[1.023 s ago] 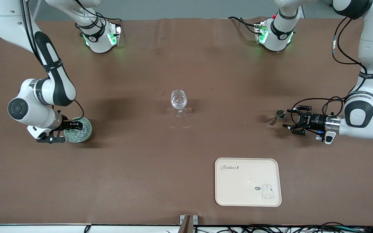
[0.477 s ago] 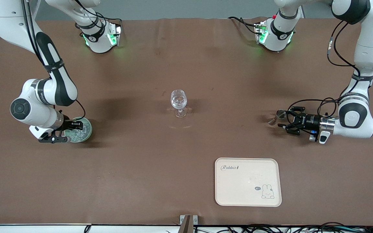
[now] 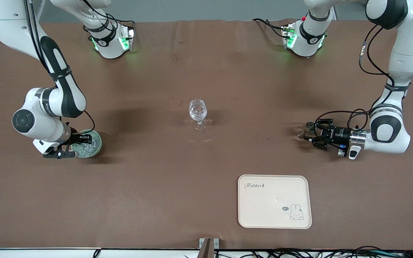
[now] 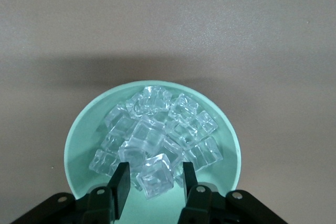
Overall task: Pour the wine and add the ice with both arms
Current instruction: 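Grasp ice with the right gripper while the left gripper grasps the jigger, then lift the ice with the right gripper while the left gripper lifts the jigger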
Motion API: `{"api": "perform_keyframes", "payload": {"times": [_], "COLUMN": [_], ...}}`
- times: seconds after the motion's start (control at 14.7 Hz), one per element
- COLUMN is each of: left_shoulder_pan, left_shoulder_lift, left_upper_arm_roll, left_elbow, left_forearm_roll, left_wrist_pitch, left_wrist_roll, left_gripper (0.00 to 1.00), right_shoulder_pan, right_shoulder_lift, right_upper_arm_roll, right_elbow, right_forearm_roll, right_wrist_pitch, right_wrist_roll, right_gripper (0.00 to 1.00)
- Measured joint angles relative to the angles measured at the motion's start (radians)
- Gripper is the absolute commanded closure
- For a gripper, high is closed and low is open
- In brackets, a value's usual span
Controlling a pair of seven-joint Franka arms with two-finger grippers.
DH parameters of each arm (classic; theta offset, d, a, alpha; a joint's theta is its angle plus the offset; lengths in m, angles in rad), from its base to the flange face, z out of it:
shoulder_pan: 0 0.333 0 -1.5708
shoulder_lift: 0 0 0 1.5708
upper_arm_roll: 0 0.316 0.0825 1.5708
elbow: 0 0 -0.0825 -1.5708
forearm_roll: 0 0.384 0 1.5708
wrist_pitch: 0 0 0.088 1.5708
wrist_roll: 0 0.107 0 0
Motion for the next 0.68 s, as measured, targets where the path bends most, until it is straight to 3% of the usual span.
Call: {"api": "perform_keyframes", "payload": {"times": [0.68], "left_shoulder_pan": [-0.001], "left_shoulder_lift": [0.007], "left_upper_arm_roll": [-0.001], "left_elbow": [0.000], "left_forearm_roll": [-0.001], "left_wrist_pitch": [0.001], "left_wrist_roll": [0.000], "left_gripper": [0.55], "right_shoulder_pan": [0.004], "right_shoulder_lift": [0.001], "right_upper_arm_roll": [0.001], "right_elbow": [-0.032], "right_forearm_roll": [0.000], "right_wrist_pitch": [0.043], "right_wrist_roll": [-0.001], "right_gripper": [0.52]}}
